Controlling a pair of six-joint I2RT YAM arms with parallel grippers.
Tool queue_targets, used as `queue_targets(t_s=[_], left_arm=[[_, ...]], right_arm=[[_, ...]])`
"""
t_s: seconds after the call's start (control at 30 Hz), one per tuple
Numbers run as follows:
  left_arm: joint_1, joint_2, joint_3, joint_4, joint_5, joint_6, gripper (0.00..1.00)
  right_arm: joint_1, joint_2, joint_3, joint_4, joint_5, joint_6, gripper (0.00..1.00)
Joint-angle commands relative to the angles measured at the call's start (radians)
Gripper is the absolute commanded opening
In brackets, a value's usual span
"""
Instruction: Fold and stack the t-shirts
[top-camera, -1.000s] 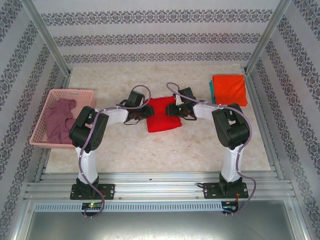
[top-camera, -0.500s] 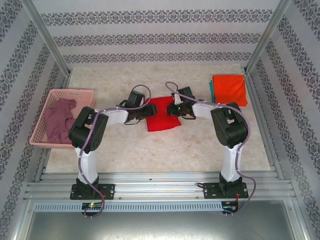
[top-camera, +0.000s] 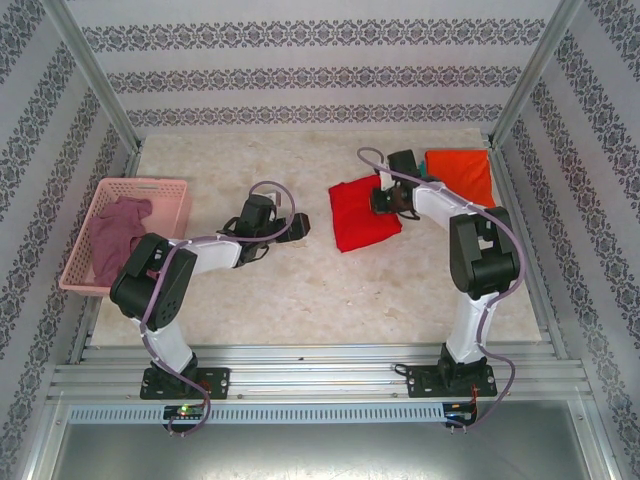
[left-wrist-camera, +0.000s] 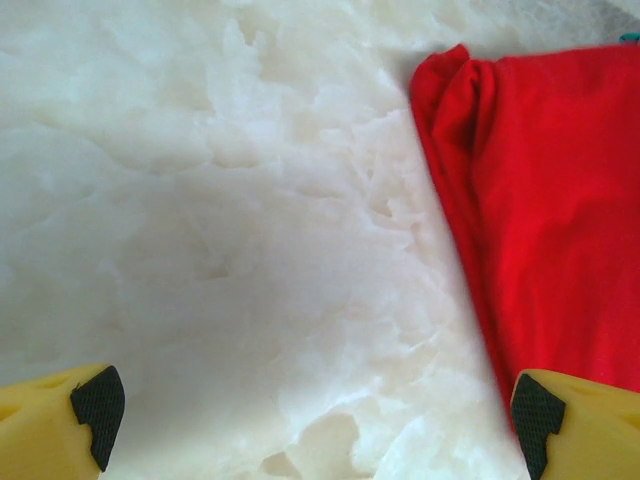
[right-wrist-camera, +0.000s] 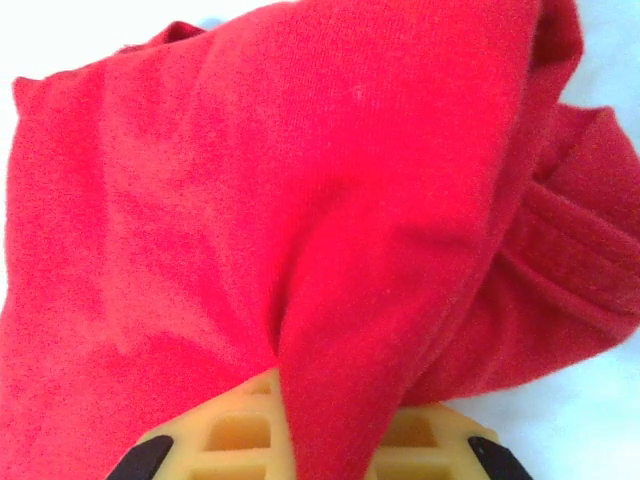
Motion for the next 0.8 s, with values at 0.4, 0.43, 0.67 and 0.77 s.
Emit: queue_targets(t_s=[0.4, 0.43, 0.67, 0.77], left_arm=[[-0.003, -0.004, -0.022, 0.145, 0.042, 0.088, 1.0], [-0.004, -0.004, -0.021, 0.144, 0.044, 0.09, 1.0], [-0.004, 0.0, -0.019, 0.144, 0.051, 0.093, 1.0], [-0.003, 0.005, -0.019, 0.153, 0.055, 0.085, 1.0]], right_arm=[[-0.071, 0.031, 0.296, -0.207, 0.225, -0.391, 0.0], [-0.08, 0.032, 0.304, -0.207, 0.226, -0.397, 0.0], [-0.156, 0.028, 0.386, -0.236, 0.172, -0.413, 0.0], [-0.186, 0.023, 0.412, -0.248, 0.162, -0.417, 0.0]])
